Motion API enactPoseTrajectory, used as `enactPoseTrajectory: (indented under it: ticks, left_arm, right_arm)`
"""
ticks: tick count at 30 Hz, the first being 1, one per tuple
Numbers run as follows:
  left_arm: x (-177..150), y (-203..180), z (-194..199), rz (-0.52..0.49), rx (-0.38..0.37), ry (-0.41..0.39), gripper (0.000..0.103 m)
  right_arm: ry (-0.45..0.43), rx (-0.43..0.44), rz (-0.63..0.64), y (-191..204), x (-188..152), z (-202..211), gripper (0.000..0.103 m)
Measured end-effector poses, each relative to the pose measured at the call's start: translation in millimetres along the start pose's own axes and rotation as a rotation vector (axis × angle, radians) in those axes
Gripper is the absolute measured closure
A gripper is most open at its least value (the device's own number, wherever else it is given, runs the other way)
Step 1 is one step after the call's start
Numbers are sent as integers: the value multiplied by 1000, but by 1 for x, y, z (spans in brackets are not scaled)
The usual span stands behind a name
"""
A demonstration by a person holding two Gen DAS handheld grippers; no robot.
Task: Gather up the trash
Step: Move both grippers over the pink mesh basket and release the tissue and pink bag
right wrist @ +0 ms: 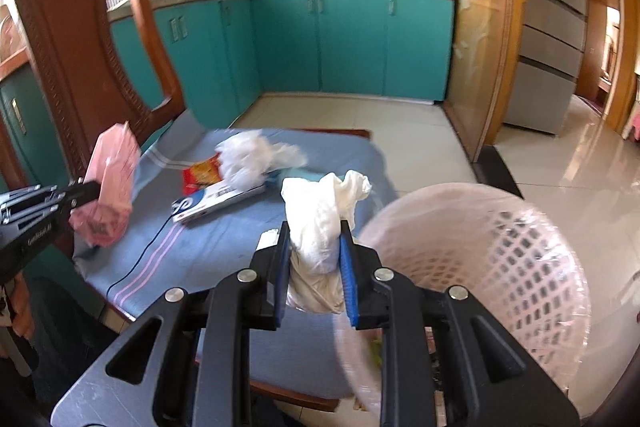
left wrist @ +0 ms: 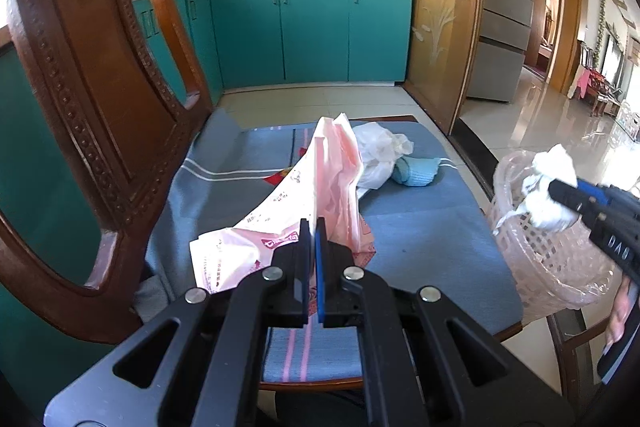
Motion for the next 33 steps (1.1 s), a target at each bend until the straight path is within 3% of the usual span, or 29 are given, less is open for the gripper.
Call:
enactPoseTrajectory:
  ticks: [8, 17, 22, 27, 33]
  left_arm:
    - [11, -37, -2, -66, -64, -4, 99]
    - [22, -104, -5, -176, -169, -4, 99]
    - [22, -142, -13, -233, -254, 30, 99]
    - [28, -187, -22, -280, -401, 77, 99]
    - [20, -244, -36, -360, -497, 130, 99]
  right_arm:
    - [-46, -75, -86, -48, -6, 22, 80]
    - [-57, -156, -180, -103, -26, 38, 80]
    - [-52, -187, -232, -128, -38, 42, 80]
    - [-57, -221, -274, -151, -51, 53, 80]
    - [-39, -244, -329, -175, -68, 58, 80]
Point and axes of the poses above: each gripper's, at about its wrist camera, not at the fingertips, and z roughly against the way its jaws point, y to its left, x to its top, the point moved 4 cm from there along -z, roughly the way its jaws point, and after that the axes turned 7 degrees about y, right-handed, at the moved point
